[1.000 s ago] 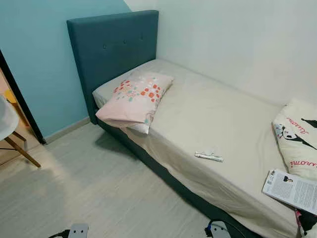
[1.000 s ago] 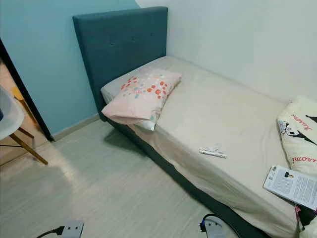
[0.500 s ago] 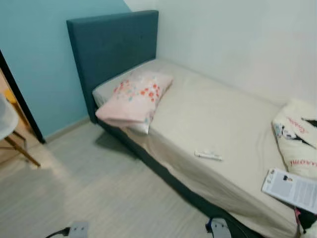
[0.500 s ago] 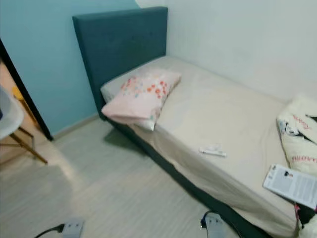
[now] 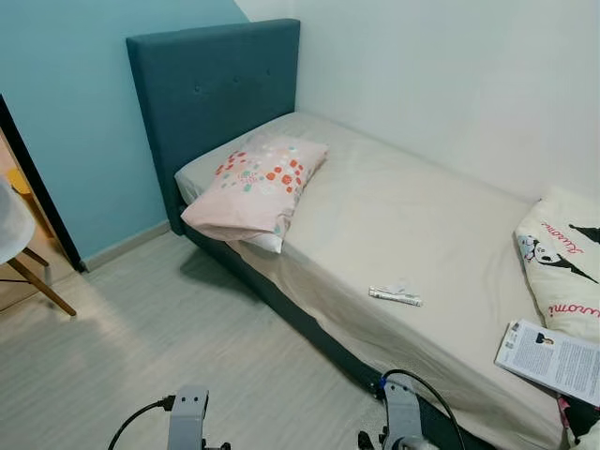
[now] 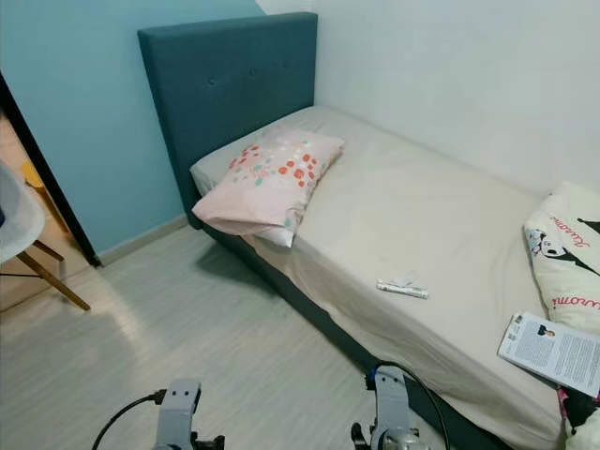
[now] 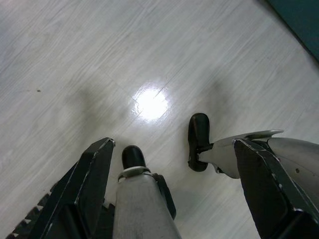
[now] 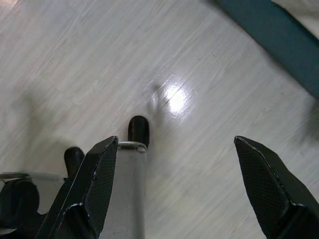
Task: Clean up the room
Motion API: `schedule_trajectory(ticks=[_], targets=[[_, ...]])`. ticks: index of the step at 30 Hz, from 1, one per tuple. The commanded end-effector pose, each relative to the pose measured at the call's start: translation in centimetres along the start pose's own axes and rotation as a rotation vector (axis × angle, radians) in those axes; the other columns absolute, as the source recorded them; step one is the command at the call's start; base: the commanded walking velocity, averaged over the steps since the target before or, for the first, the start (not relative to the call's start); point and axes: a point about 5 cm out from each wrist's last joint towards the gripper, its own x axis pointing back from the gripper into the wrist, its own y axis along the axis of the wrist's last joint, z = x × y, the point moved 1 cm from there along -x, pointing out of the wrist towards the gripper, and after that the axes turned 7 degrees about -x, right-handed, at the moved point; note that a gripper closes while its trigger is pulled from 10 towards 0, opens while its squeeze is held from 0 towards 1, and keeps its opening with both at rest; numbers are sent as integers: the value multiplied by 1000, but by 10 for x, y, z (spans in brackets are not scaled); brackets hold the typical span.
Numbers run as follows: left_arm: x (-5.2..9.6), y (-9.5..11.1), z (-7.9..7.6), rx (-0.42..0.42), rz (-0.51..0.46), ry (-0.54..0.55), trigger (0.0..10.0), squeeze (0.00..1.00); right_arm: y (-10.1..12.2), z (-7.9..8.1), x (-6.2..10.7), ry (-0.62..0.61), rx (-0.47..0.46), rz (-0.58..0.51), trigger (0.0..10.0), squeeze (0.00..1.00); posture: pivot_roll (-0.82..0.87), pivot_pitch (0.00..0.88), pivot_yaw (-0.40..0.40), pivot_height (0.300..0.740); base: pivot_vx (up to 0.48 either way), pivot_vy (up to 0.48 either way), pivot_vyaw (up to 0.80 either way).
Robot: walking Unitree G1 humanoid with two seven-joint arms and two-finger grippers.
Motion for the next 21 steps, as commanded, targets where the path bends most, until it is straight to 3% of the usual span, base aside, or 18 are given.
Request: schedule_trajectory(ticks=[1,5,13,18,21], targets=[[1,-8,3,7,20,17,10000,0,0,-5,0,-22,-2,-4,10000,0,-61,0,-72,726,0,0,0],[5,-18,18,9,51,94,10000,0,-1,-18,1,-85,32,-15,10000,0,-61,0,-69,726,0,0,0],[12,-40,29,-61,113,127,10000,0,-4,-35,4,-205,168,-88,10000,0,-66,0,-60,726,0,0,0],[14,-47,32,-74,126,140,10000,0,-15,-38,5,-184,193,-48,10000,0,-64,0,-61,726,0,0,0],[15,-48,35,-14,123,147,10000,0,-20,-34,4,-106,135,-31,10000,0,-56,0,-65,726,0,0,0]])
